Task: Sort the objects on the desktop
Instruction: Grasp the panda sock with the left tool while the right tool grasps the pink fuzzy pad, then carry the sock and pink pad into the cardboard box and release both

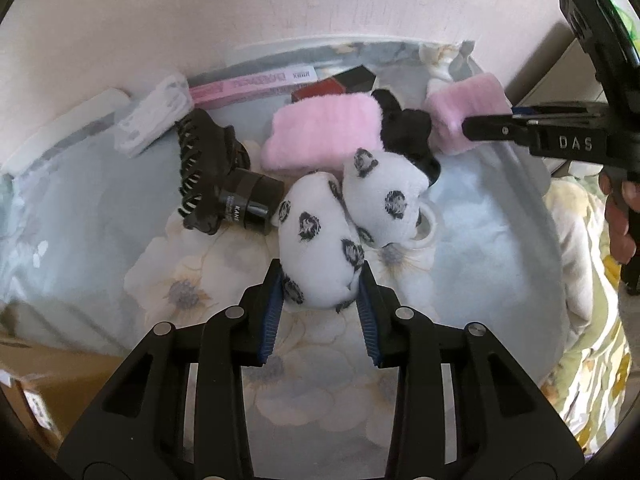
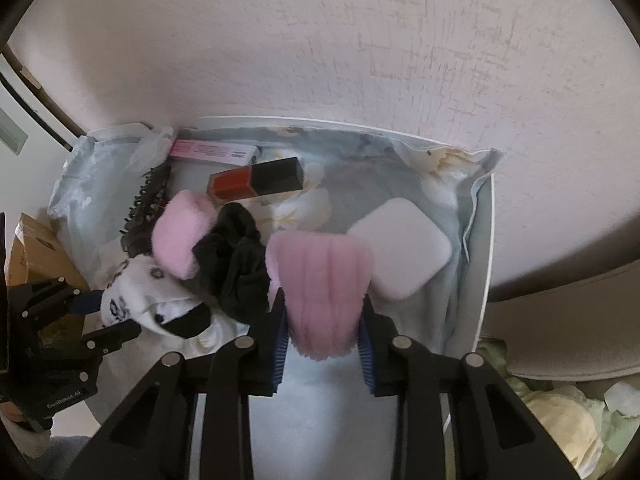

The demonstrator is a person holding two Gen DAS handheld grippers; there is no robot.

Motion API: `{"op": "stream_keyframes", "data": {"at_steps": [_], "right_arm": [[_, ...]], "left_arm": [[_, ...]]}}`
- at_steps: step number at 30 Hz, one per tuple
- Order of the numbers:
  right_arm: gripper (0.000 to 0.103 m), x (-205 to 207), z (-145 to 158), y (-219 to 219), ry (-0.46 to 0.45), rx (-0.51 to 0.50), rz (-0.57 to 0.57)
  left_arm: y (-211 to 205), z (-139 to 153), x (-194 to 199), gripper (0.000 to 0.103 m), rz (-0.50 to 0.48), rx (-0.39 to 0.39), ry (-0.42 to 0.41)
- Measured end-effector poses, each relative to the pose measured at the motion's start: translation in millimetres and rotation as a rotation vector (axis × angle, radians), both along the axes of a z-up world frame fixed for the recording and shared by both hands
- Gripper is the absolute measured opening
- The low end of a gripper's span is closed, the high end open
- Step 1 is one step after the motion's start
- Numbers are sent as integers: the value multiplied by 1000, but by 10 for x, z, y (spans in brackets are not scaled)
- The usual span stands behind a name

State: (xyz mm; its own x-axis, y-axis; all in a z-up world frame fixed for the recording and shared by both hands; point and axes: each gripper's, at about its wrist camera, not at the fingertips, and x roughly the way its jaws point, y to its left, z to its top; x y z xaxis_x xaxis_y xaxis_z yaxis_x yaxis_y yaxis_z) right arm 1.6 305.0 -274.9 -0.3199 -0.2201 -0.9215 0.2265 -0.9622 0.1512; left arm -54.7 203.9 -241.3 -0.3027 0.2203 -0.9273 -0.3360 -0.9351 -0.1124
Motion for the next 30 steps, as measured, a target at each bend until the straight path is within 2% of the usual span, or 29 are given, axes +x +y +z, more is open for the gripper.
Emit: {"op": "stream_keyframes", "data": {"at_steps": [9,15,19,22,30], "right_arm": [[28,278,394,59,57,0,-38],[28,458,773,-164,116,6,-55],[28,613,1033,-341,147,4,-40],[28,716,1248,-539,171,5,-13],[28,908,1556,-1305,211,-2,116]], "left_arm": [[-114,553,125,32,-10,47,72],[-198,962,239,32,-40,64,105],[-359,1251,381,32,-61,81,130],[-525,1411,452,32,-61,95,117],[-1249,1688,664,32,18,105,148]]}}
